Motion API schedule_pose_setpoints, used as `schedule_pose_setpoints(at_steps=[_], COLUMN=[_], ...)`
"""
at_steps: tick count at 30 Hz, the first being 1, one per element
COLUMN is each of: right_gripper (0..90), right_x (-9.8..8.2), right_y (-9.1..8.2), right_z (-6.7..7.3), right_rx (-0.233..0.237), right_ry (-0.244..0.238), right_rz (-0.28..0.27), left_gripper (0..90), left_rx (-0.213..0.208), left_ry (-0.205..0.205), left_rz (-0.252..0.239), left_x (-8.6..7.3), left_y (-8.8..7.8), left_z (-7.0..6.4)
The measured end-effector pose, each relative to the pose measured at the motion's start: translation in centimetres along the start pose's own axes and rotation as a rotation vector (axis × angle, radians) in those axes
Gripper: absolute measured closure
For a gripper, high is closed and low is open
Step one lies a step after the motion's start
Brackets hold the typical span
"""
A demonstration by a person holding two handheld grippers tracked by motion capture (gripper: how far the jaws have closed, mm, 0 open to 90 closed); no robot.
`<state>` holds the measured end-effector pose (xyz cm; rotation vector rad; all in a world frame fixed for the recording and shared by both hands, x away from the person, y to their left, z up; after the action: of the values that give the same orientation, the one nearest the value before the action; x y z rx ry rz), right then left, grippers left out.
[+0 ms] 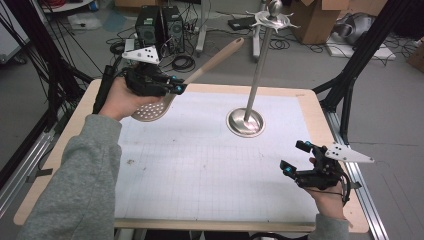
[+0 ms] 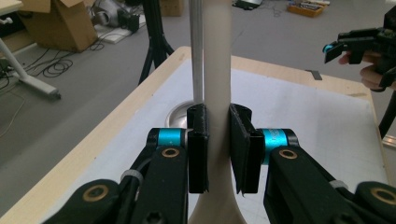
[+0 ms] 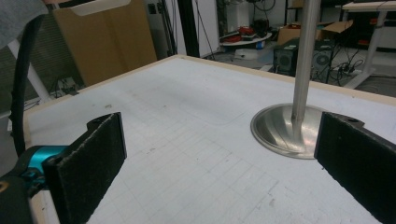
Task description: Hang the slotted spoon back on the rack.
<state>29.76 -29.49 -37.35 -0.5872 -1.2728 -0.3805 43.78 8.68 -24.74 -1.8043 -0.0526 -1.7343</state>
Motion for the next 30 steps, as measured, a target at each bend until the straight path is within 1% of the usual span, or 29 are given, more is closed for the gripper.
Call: schedule_pose_setpoints(at_steps=[1, 4, 5, 8, 11, 13, 15, 18, 19, 24, 26, 28, 30], right_gripper=[1.0, 1.0, 1.0, 1.0, 1.0, 1.0, 1.0, 1.0, 1.0, 1.0, 1.0, 1.0, 1.0], right_x=[0.0, 0.0, 0.1, 0.1, 0.1, 0.1, 0.1, 0.1, 0.1, 0.1, 0.1, 0.1, 0.1], right_y=[0.0, -0.1, -0.2, -0.2, -0.4, -0.4, -0.5, -0.5, -0.5, -0.8, -0.8, -0.9, -0.9], right_z=[-0.1, 0.0, 0.0, 0.0, -0.1, -0.1, -0.2, -0.2, -0.2, -0.3, -0.3, -0.4, -0.4], right_rx=[-0.002, -0.002, -0.002, -0.002, -0.004, -0.002, -0.006, -0.006, -0.006, -0.009, -0.01, -0.011, -0.011], right_ry=[-0.004, 0.0, -0.001, -0.003, 0.002, 0.003, 0.002, 0.002, 0.002, 0.005, 0.013, 0.008, 0.007], right_rz=[-0.003, -0.003, -0.009, -0.008, -0.011, -0.013, -0.017, -0.017, -0.017, -0.022, -0.024, -0.027, -0.028], left_gripper=[77.8, 77.8, 77.8, 77.8, 77.8, 77.8, 77.8, 77.8, 77.8, 77.8, 77.8, 77.8, 77.8], left_rx=[0.001, 0.005, 0.011, 0.011, 0.006, 0.007, 0.012, 0.012, 0.011, 0.013, 0.009, 0.005, 0.004], left_ry=[0.001, -0.004, -0.012, -0.014, -0.016, -0.009, -0.014, -0.021, -0.035, -0.038, -0.05, -0.058, -0.056], left_rz=[-0.008, -0.011, -0.015, -0.02, -0.039, -0.036, -0.037, -0.045, -0.057, -0.054, -0.069, -0.076, -0.081], left_x=[0.3, 0.6, 0.8, 1.0, 1.6, 1.7, 2.1, 2.2, 2.2, 2.2, 2.3, 2.4, 2.4], left_y=[0.0, 0.0, 0.1, 0.1, 0.1, 0.1, 0.2, 0.3, 0.4, 0.6, 0.8, 1.0, 1.2], left_z=[0.1, 0.2, 0.3, 0.3, 0.3, 0.3, 0.5, 0.5, 0.5, 0.8, 0.8, 0.7, 0.6])
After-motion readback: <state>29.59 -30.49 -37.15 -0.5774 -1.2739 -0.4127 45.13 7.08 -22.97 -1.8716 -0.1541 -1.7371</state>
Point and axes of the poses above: each handheld gripper's, and its own axes: y roughly forward along the jaws, x roughly out of its top, z roughly to its left, the point moved 6 cm from there along y, roughly forward along the jaws, and after that the axes turned 5 degrees about x, right-handed, at the moved point
